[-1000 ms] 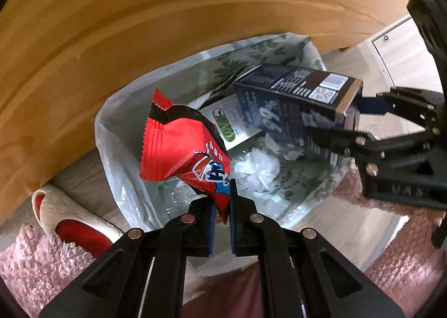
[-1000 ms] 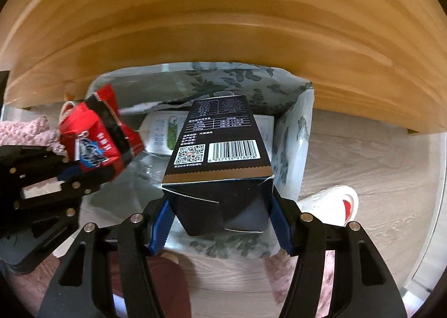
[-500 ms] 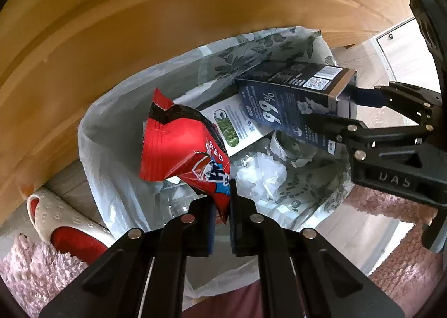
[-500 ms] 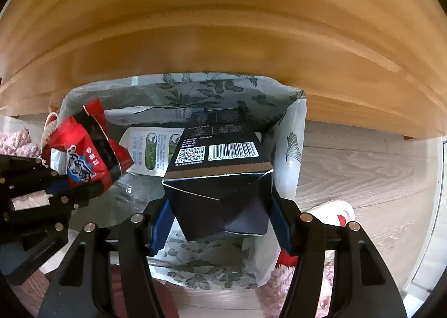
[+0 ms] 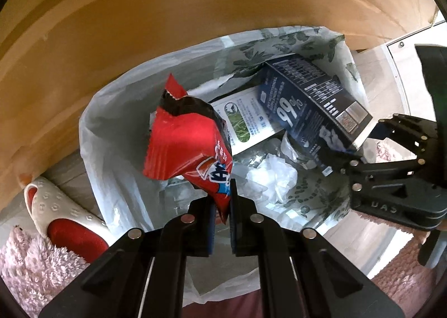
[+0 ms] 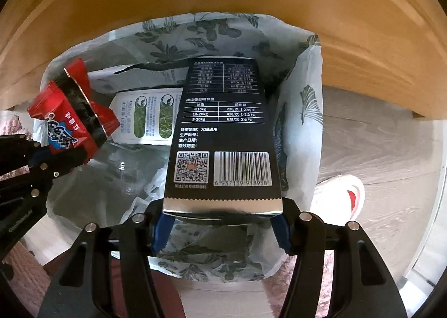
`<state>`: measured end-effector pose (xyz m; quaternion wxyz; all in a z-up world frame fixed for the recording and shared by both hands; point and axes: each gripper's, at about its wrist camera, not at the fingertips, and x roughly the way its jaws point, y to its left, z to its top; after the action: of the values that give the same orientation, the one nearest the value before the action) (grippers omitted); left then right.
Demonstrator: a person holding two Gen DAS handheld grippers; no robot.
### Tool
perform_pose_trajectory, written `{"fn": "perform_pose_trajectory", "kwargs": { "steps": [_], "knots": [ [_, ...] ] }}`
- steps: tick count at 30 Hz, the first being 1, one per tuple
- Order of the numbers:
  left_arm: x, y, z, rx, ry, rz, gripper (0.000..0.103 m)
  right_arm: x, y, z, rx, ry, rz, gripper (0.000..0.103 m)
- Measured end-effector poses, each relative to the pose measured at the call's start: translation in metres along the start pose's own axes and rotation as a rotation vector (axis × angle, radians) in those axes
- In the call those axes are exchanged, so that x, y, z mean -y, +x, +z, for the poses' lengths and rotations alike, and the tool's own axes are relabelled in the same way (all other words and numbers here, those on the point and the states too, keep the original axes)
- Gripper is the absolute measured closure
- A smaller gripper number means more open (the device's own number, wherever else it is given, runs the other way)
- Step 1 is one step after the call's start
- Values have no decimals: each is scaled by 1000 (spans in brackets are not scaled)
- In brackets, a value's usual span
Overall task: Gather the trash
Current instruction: 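Open the left tool to drop the red chip bag while the right tool releases the carton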
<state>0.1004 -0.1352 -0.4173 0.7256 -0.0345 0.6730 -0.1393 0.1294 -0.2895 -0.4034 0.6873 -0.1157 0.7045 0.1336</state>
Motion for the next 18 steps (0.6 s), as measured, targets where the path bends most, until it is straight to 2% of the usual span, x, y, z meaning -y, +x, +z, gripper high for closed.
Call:
{"fn": "perform_pose_trajectory", "kwargs": {
  "steps": [11, 13, 15, 18],
  "knots": [
    [-1, -8, 4, 28, 9, 5, 97, 1, 4, -2, -12, 13, 12, 44],
    [-1, -10, 4, 38, 7, 9, 87, 3, 4, -2, -11, 14, 12, 44],
    [-1, -13, 5, 50, 1, 14, 66, 3, 4, -2, -10, 16, 15, 44],
    [-1, -15, 7, 55, 1, 30, 49, 4, 4, -2, -13, 26, 27, 44]
  ]
}}
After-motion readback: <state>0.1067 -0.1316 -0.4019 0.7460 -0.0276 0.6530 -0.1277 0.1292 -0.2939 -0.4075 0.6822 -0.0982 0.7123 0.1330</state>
